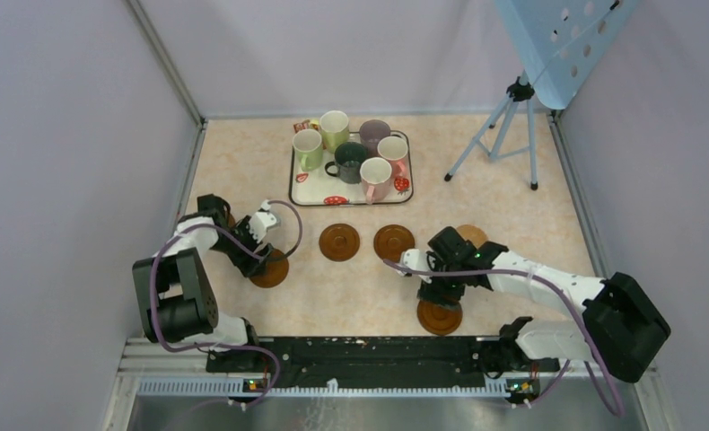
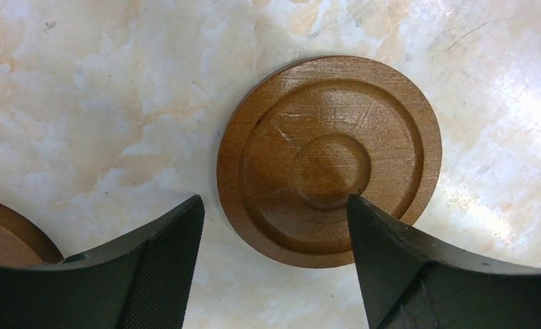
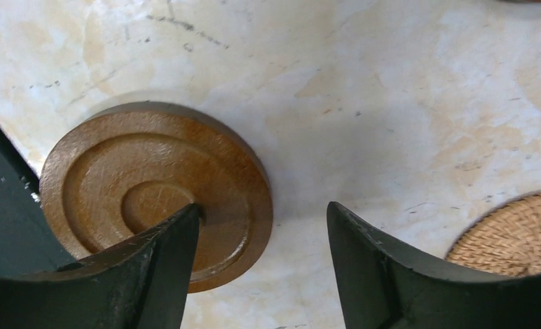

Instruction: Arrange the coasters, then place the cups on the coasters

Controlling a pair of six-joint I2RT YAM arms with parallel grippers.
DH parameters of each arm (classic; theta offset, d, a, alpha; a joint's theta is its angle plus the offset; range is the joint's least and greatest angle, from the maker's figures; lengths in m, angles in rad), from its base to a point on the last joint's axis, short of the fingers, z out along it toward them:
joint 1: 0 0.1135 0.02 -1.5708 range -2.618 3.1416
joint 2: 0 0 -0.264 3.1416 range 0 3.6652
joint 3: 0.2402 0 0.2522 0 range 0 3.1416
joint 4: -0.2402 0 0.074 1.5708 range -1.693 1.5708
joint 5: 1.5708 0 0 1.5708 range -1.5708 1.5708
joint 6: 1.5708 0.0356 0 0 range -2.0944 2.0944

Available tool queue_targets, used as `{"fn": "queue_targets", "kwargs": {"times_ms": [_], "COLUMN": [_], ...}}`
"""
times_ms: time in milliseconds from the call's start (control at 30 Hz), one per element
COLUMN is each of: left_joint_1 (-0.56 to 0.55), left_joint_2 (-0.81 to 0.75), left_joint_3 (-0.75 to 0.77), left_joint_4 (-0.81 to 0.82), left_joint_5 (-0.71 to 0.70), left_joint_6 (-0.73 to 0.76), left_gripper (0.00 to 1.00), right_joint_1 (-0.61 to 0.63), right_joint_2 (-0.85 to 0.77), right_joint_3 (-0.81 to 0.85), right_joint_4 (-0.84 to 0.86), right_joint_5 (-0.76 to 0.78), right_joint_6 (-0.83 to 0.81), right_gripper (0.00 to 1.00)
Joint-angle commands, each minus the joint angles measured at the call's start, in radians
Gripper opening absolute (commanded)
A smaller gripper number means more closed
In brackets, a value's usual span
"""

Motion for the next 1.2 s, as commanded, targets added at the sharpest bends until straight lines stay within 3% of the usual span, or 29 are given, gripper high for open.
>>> {"fn": "queue_targets", "kwargs": {"times_ms": [0,200,300,867,1167], "left_joint_1": [0.003,-0.008,-0.033,-0.138,-0.198], "left_joint_2": [0.002,0.042,0.072,0.150,0.161], "left_joint_3": [-0.012,0.037,0.056,0.085,0.088], "left_joint_4": [0.024,0.052,0.064,0.218,0.259], "left_joint_5": [0.025,0.084,0.098,0.054,0.050], "left_joint_6": [0.020,-0.076,-0.109,-0.288,-0.328], "left_gripper": [0.78,0.52,0.45,0.40,0.39], "right_joint_1": [0.009,-0.097,-0.159,-0.377,-0.489], "right_joint_2": [0.043,0.118,0.174,0.393,0.373], "right_joint_3": [0.007,0.051,0.089,0.278,0.236], "right_joint_4": [0.101,0.140,0.156,0.201,0.141], "right_joint_5": [0.126,0.161,0.152,0.167,0.158], "right_joint_6": [0.040,0.070,0.070,0.030,-0.007], "right_gripper": [0.65,0.52,0.48,0.46,0.44]}}
